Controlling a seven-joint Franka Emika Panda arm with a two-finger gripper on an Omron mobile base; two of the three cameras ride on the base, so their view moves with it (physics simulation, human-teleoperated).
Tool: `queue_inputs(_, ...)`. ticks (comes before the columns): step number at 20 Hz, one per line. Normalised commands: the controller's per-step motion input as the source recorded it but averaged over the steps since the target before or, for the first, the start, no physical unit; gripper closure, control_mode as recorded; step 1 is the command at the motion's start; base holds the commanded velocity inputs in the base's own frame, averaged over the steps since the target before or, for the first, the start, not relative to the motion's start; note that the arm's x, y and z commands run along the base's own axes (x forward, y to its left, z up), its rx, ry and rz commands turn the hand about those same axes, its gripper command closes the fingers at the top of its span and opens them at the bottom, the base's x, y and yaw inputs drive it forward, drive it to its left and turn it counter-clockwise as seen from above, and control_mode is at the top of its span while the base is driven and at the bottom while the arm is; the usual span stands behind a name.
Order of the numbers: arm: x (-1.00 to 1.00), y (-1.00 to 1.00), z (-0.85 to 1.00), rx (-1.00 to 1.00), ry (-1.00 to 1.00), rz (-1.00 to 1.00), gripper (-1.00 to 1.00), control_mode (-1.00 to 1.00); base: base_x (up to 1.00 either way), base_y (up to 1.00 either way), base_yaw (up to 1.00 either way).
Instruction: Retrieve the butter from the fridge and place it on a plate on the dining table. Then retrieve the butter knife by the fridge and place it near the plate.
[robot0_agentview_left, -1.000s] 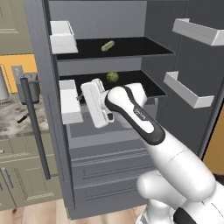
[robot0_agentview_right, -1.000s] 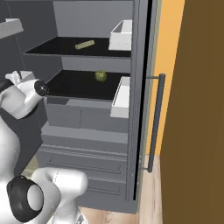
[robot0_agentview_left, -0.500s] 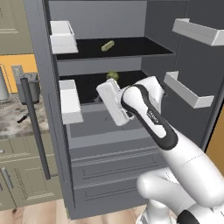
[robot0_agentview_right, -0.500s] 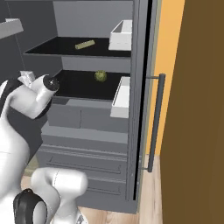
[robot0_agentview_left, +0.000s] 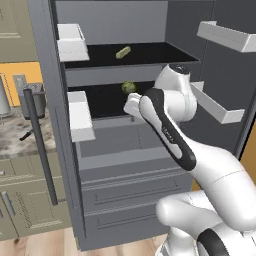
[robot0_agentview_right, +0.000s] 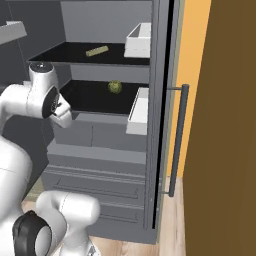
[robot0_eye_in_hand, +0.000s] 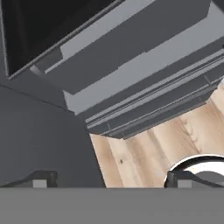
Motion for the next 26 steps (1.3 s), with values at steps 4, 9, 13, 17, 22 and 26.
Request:
queue_inputs(4, -0.48, -0.59, 0.0, -0.6, 0.06, 0.42, -1.0, -1.0, 0.0, 0.0, 0.0)
queue_inputs(9, -0.97, -0.2, -0.16, -0.39, 0.07, 0.38, -1.0, -1.0, 0.0, 0.0, 0.0)
queue_inputs(13, -0.84, -0.56, -0.1, -0.18, 0.07, 0.2, -1.0, -1.0, 0.0, 0.0, 0.0)
queue_inputs(17, -0.09, -0.53, 0.0, 0.09, 0.06, 0.02, -1.0, -1.0, 0.0, 0.0, 0.0)
queue_inputs(22, 0.0, -0.22, 0.0, 0.38, -0.01, 0.0, -1.0, -1.0, 0.0, 0.0, 0.0)
queue_inputs(26, 0.0, -0.09, -0.05, 0.18, -0.01, -0.02, -1.0, -1.0, 0.0, 0.0, 0.0)
